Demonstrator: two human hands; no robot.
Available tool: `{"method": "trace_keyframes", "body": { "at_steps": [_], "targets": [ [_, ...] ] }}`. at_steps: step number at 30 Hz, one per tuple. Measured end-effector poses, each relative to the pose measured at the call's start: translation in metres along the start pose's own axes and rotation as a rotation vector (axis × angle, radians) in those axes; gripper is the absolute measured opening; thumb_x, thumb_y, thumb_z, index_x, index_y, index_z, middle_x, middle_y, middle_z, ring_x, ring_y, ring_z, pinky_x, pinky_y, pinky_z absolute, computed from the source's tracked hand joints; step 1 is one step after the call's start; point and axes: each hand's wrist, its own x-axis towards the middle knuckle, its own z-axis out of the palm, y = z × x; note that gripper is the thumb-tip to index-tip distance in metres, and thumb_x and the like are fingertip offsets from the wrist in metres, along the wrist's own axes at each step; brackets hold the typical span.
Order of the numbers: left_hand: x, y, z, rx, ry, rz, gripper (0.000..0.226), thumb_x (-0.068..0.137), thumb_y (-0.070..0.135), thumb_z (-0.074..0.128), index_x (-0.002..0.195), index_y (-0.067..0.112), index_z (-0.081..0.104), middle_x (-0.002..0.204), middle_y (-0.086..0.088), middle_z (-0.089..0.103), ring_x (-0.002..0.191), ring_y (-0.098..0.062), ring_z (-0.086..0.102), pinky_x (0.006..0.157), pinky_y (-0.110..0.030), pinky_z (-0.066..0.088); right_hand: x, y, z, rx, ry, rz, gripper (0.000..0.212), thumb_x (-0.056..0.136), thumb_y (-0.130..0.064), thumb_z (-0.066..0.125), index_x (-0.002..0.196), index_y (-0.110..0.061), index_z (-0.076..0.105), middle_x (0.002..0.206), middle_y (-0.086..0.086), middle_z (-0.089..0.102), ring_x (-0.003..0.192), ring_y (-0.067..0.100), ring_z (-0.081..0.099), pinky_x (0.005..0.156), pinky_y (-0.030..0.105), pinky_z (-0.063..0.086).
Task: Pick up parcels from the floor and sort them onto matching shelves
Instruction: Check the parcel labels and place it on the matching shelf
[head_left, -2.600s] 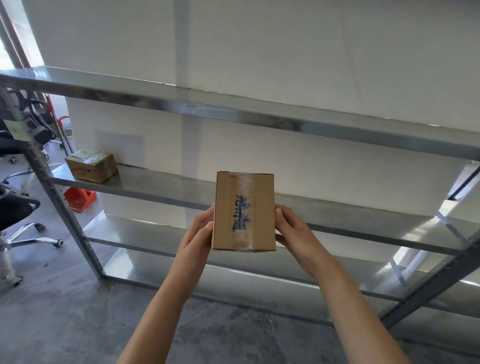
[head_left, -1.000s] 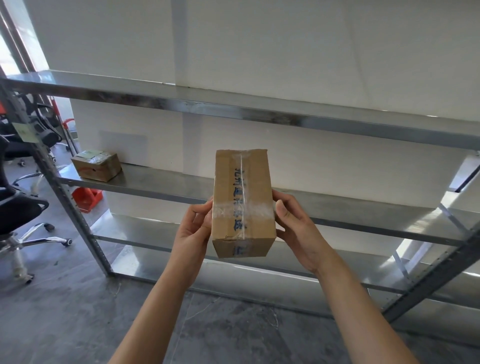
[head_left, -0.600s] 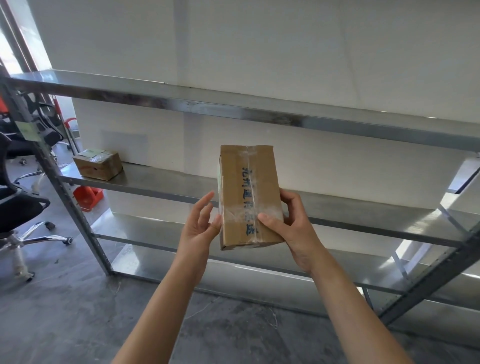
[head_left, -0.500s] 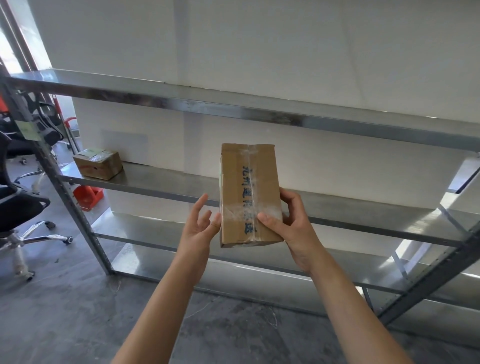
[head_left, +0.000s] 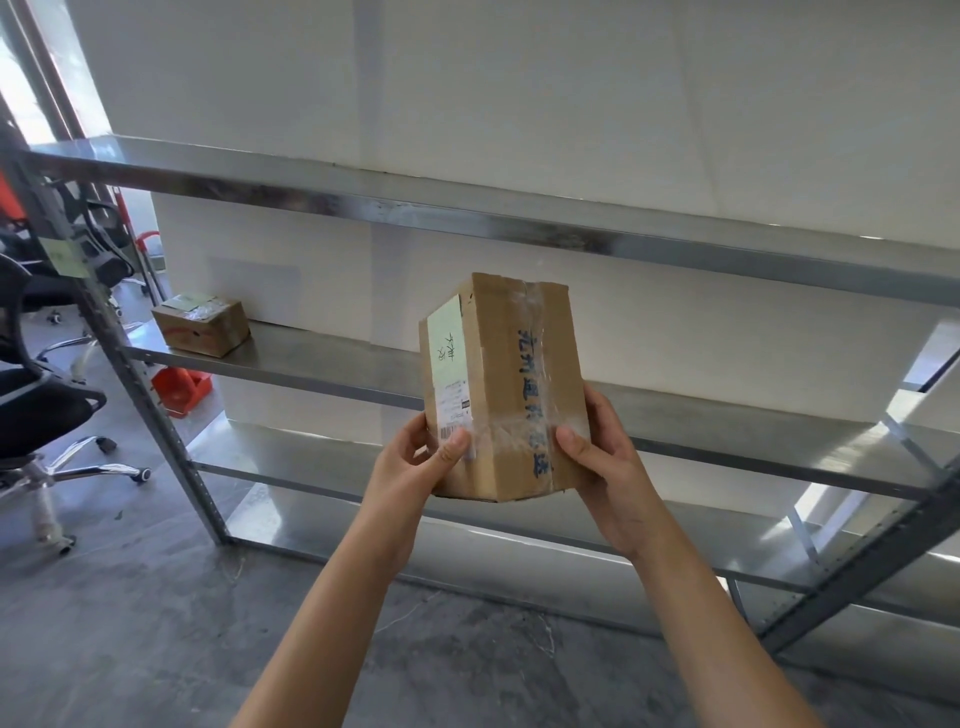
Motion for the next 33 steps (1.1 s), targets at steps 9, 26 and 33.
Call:
{"method": "trace_keyframes", "body": {
  "at_steps": [9,26,33],
  "targets": [
    [-0.002,-0.006,-0.004,-0.057,0.073,-0.034,0.037,0.105,0.025,0.054,0.141,0.024,0.059,0.132,0.0,0.072,0.126,-0.023,0.065,0.091,-0.031,0.058,0.002,0.007,-0.011,-0.202,0.055,-0.062,0.061,0.097,-0.027,0.058,0.15,-0.05,0.038,0.152,-0.009,0.053,0.139,0.018,0.052,0.104,0.043,0.051],
    [-0.005,0.0,0.003,0.08,0.04,0.206,0.046,0.1,0.003,0.058,0.136,0.031,0.065,0.13,0.01,0.075,0.128,-0.009,0.066,0.107,-0.032,0.054,0.005,0.012,-0.017,-0.206,0.044,-0.029,0.049,0.107,-0.053,0.029,0.155,-0.045,0.03,0.161,-0.011,0.04,0.15,0.015,0.036,0.123,0.055,0.024],
    [0.007,-0.003,-0.002,0.26,-0.017,0.316,0.057,0.093,0.014,0.069,0.144,0.037,0.053,0.151,0.009,0.058,0.138,-0.001,0.053,0.111,-0.034,0.052,0.01,0.008,-0.023,-0.183,0.072,0.001,0.05,0.108,-0.044,0.026,0.155,-0.033,0.037,0.155,-0.006,0.05,0.144,0.016,0.045,0.12,0.047,0.03]
  ]
}}
